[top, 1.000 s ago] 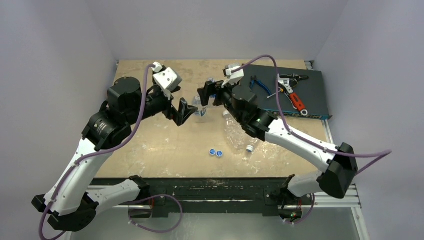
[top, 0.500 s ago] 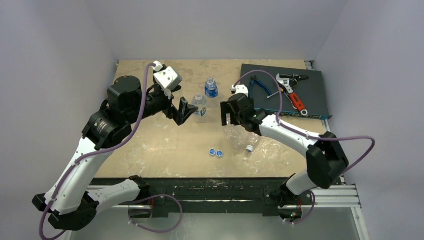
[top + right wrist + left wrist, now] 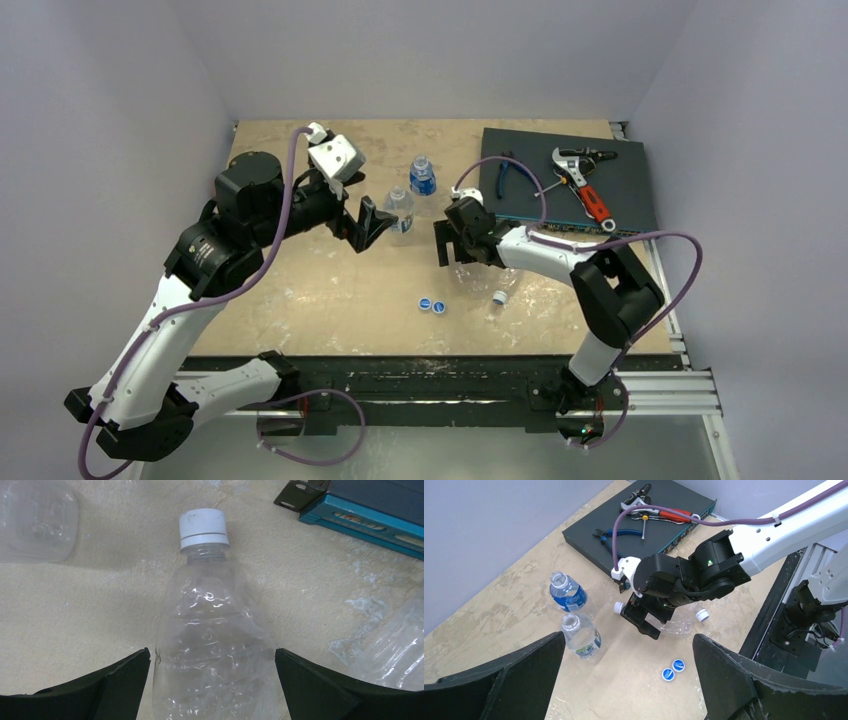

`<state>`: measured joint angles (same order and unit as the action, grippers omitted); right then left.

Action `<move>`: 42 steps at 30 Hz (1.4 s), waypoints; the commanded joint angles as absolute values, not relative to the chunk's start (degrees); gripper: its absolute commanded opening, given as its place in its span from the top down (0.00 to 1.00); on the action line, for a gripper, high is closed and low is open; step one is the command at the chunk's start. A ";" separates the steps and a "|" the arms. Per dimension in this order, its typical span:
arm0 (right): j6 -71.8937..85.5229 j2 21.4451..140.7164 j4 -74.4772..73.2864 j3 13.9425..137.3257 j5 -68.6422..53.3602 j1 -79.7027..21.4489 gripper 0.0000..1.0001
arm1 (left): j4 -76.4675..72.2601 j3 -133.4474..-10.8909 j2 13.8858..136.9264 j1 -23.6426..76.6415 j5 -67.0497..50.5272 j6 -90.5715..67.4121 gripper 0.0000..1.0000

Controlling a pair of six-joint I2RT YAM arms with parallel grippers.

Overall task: Unscrew the bottle caps
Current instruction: Pick up the plastic bottle at the center of the board.

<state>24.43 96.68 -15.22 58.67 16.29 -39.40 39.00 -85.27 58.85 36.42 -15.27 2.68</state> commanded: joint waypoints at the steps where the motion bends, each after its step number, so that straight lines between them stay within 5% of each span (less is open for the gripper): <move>1: 24.71 97.60 -13.07 58.52 16.38 -39.29 0.01 | 37.37 -85.27 58.40 36.26 -16.60 3.43 0.00; 8: 26.20 98.65 -12.65 57.80 19.33 -39.27 0.03 | 37.16 -85.12 58.70 36.28 -17.15 3.34 0.00; 18: 27.40 94.61 -10.62 56.33 19.49 -39.22 0.47 | 37.02 -84.81 58.80 36.27 -17.87 3.16 0.00; 23: 27.06 91.15 -10.15 55.95 18.50 -39.20 0.48 | 37.33 -84.90 58.82 36.22 -18.23 3.48 0.00; 33: 24.64 62.02 6.21 52.56 5.01 -39.26 0.44 | 37.61 -81.38 58.15 36.29 -30.90 2.67 0.00; 42: 30.19 55.11 20.14 54.24 -11.77 -39.43 0.49 | 32.89 -79.62 57.04 36.23 -42.98 -3.44 0.00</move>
